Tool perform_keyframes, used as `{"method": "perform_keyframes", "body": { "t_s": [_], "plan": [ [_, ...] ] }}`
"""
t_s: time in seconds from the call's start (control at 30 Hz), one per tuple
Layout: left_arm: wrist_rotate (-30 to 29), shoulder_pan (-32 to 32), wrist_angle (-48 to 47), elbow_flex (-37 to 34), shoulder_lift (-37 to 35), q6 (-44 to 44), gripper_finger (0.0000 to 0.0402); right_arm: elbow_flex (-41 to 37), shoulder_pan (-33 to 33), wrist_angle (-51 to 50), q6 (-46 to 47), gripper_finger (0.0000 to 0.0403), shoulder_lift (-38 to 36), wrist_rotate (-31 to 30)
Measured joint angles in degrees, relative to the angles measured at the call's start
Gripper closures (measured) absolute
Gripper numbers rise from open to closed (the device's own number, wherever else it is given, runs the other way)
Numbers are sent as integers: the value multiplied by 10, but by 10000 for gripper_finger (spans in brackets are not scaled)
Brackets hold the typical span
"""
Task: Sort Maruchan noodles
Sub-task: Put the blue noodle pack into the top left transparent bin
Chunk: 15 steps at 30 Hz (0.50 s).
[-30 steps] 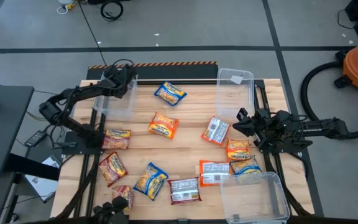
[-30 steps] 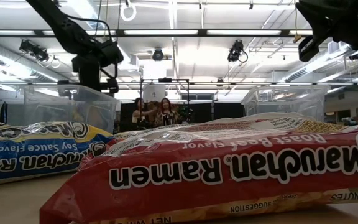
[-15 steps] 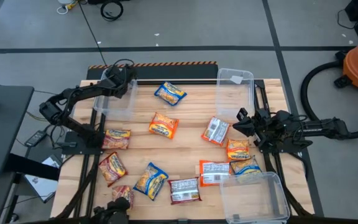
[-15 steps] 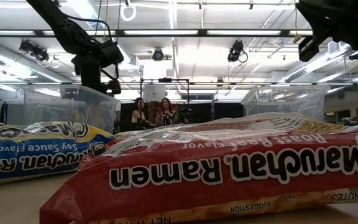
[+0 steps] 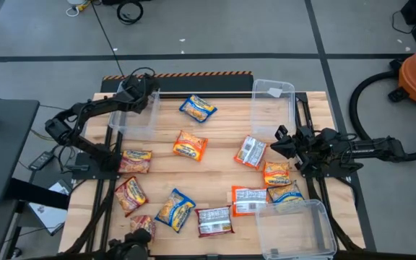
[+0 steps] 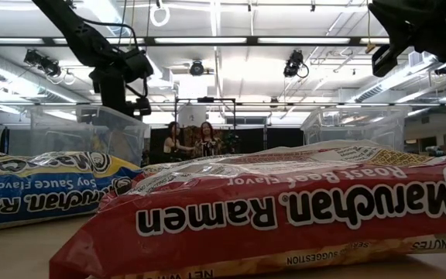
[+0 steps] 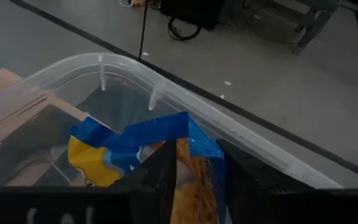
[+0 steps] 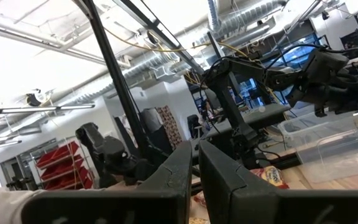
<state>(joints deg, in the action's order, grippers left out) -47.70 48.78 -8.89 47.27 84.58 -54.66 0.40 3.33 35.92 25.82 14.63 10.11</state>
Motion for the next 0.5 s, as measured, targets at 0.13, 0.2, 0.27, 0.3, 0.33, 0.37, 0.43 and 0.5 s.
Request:
{"method": "perform_keyframes", "body": {
  "t_s": [0.13,0.2,0.27,0.3,0.33,0.37,0.43,0.5],
  "plan": [
    [0,-3,2,0,0,16,282,0,0,0,-1,367,0,0],
    [3,-5,3,0,0,32,282,0,0,0,-7,367,0,0],
    [3,-8,3,0,-1,33,282,0,0,0,-14,367,0,0],
    [6,-9,3,0,-3,33,282,0,0,0,-18,367,0,0],
    [7,-10,6,0,-7,34,282,0,0,0,-20,366,0,0],
    [6,-12,12,0,-10,35,282,0,0,0,-20,367,0,0],
    [10,-15,12,1,-14,35,282,0,0,0,-23,367,0,0],
    [11,-15,15,0,-22,45,282,0,0,0,-26,367,0,0]
  ]
}}
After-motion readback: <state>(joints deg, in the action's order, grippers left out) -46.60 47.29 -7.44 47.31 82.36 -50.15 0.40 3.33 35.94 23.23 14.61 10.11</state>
